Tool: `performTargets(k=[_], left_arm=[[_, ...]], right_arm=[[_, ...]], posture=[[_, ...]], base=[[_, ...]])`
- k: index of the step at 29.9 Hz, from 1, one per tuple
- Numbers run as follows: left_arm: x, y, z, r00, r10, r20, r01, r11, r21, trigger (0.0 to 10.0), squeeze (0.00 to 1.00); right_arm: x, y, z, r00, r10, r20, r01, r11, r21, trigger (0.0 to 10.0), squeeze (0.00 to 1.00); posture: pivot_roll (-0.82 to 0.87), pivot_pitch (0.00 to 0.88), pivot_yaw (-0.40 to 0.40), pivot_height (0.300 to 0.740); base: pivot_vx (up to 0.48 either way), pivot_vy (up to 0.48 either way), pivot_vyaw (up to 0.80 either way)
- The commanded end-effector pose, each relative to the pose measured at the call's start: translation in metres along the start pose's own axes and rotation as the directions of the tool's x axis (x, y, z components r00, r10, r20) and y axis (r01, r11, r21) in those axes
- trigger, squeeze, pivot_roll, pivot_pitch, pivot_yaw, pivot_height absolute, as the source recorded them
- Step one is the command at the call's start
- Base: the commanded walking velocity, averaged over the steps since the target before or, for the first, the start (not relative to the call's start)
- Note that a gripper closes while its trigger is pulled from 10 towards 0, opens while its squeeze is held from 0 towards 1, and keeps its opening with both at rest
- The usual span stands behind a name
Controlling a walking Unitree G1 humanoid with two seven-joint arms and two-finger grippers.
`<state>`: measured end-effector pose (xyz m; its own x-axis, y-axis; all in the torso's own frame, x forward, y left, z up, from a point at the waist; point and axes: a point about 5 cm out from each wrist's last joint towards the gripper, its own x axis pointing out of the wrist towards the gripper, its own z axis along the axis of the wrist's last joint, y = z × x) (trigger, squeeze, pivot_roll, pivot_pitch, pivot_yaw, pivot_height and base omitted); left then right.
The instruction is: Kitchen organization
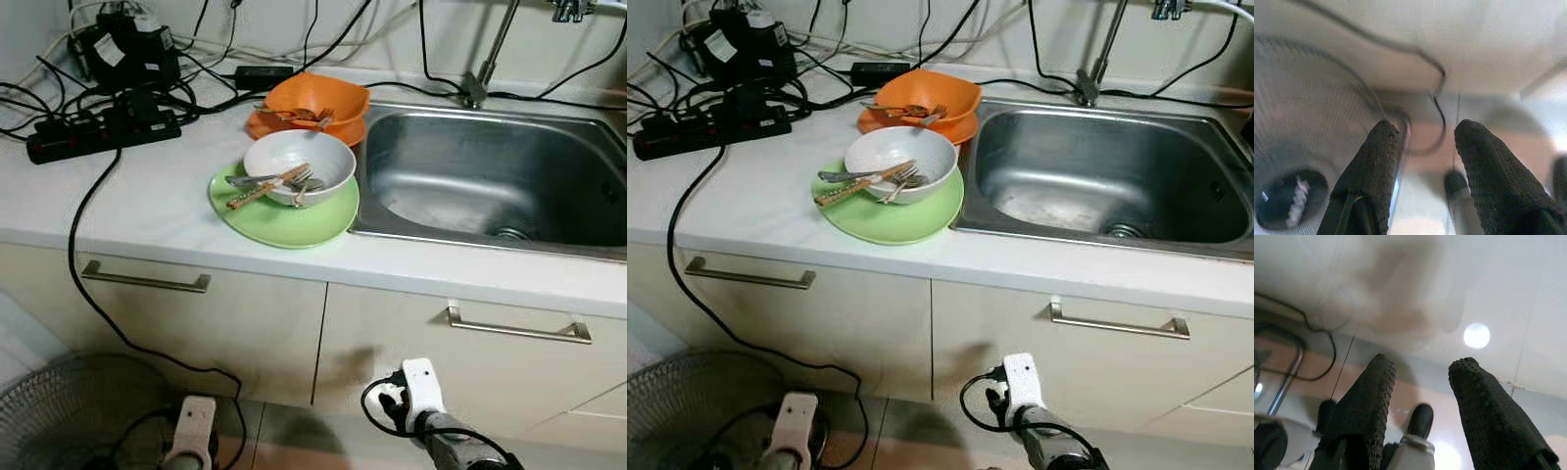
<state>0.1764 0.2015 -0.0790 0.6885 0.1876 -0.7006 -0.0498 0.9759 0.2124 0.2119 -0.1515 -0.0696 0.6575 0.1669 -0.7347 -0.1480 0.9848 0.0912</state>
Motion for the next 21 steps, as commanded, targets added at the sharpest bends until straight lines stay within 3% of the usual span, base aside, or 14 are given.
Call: performTargets(k=[1, 4, 12, 15, 16, 21], left_arm=[[-0.001, 0.007, 0.002, 0.998, 0.045, 0.037, -0.044, 0.999, -0.021, 10.0, 0.0], [-0.003, 0.01, 0.0, 0.996, 0.062, 0.058, -0.06, 0.998, -0.03, 10.0, 0.0], [-0.017, 0.022, -0.002, 0.967, 0.118, 0.225, -0.115, 0.993, -0.028, 10.0, 0.0], [-0.021, 0.027, 0.005, 0.943, 0.136, 0.303, -0.135, 0.991, -0.025, 10.0, 0.0], [-0.025, 0.03, 0.013, 0.916, 0.148, 0.373, -0.151, 0.988, -0.02, 10.0, 0.0], [-0.033, 0.033, 0.025, 0.871, 0.15, 0.467, -0.168, 0.986, -0.004, 10.0, 0.0]], right_arm=[[-0.001, -0.003, 0.003, 0.999, -0.035, 0.041, 0.034, 0.999, 0.023, 10.0, 0.0], [-0.001, -0.004, 0.003, 0.997, -0.057, 0.06, 0.056, 0.998, 0.033, 10.0, 0.0], [-0.005, -0.009, 0.003, 0.979, -0.155, 0.133, 0.148, 0.987, 0.065, 10.0, 0.0], [-0.006, -0.01, 0.005, 0.973, -0.164, 0.162, 0.161, 0.986, 0.036, 10.0, 0.0], [-0.007, -0.01, 0.007, 0.967, -0.173, 0.19, 0.171, 0.985, 0.027, 10.0, 0.0], [-0.008, -0.011, 0.01, 0.956, -0.183, 0.23, 0.185, 0.983, 0.013, 10.0, 0.0]], posture=[[0.02, 0.006, -0.017, 0.732], [0.01, 0.014, -0.018, 0.732], [0.0, 0.067, -0.023, 0.732], [0.0, 0.076, -0.026, 0.732], [-0.01, 0.091, -0.03, 0.732], [-0.02, 0.1, -0.028, 0.732]], base=[[0.0, 0.0, 0.0], [0.0, 0.0, 0.0], [0.0, 0.0, 0.0], [0.0, 0.0, 0.0], [0.0, 0.0, 0.0], [0.0, 0.0, 0.0]])
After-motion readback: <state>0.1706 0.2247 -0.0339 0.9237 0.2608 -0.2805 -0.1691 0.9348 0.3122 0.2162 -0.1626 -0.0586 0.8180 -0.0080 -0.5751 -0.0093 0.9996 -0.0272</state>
